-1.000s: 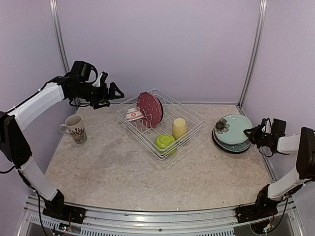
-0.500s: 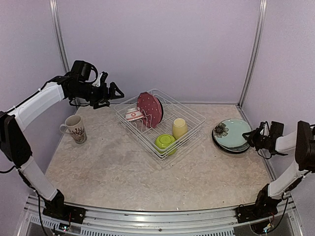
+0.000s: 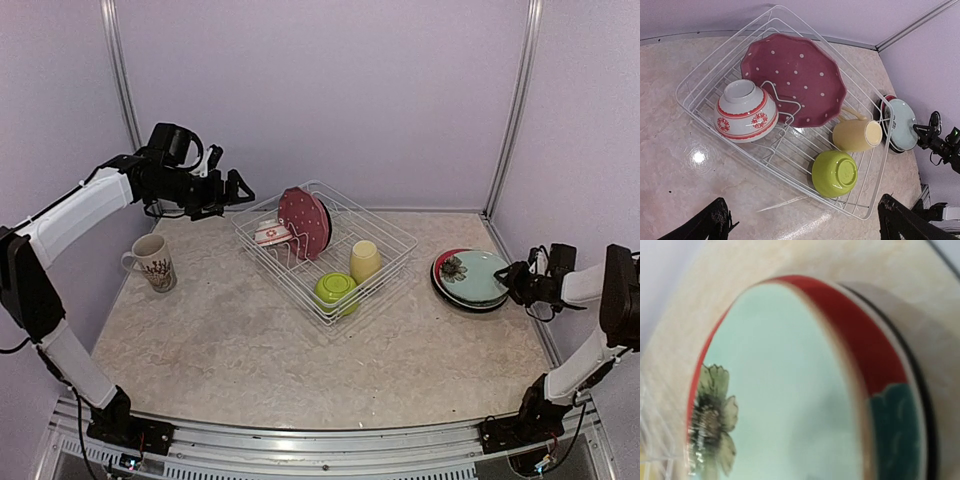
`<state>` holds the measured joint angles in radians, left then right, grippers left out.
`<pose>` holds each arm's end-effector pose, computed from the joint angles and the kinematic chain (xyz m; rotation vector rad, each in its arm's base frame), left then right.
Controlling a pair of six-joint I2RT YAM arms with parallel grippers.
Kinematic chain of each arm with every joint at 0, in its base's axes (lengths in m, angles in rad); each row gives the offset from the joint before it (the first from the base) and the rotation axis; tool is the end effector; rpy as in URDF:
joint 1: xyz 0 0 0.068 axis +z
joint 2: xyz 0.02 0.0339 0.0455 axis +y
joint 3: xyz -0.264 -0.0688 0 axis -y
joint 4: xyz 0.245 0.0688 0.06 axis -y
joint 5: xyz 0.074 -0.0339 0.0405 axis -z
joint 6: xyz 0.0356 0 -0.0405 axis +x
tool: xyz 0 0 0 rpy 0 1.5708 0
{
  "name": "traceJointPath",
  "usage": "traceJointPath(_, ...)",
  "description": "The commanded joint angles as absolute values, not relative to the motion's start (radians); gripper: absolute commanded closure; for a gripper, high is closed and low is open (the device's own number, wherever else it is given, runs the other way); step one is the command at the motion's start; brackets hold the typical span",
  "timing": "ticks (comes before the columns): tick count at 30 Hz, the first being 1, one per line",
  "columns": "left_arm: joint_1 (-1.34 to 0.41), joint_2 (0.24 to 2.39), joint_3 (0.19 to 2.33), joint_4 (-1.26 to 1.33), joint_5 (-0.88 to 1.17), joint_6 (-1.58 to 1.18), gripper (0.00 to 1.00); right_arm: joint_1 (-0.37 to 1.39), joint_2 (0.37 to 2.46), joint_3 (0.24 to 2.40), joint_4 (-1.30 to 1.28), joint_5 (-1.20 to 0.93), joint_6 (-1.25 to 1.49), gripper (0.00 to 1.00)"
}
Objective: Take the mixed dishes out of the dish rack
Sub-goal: Place the plate with another plate.
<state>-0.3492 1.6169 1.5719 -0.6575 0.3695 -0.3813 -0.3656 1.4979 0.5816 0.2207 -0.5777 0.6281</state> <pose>0.3352 -0.1357 0.3569 0.1649 2.3392 -0.7947 0.2659 -0.0810 0.1524 0.7900 2.1070 0.7931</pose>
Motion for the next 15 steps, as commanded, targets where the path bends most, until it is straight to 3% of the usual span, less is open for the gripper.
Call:
traceJointPath(1,-0.382,1.539,1.558,-0.604,0.258,-0.335,0.01,-0.367,1.445,0.644,0.086,-0.483,0.511,0.51)
traceJointPath(6,-0.378,1.53,1.704,-0.656,0.231,-0.337,0.01,-0.351,1.421,0.664,0.011,-0.38,0.432,0.4)
traceJointPath(15,-0.35,1.537,1.661,-0.613,0.182,-0.288,0.01,-0.301,1.438,0.701,-0.049,-0.314,0.389,0.39)
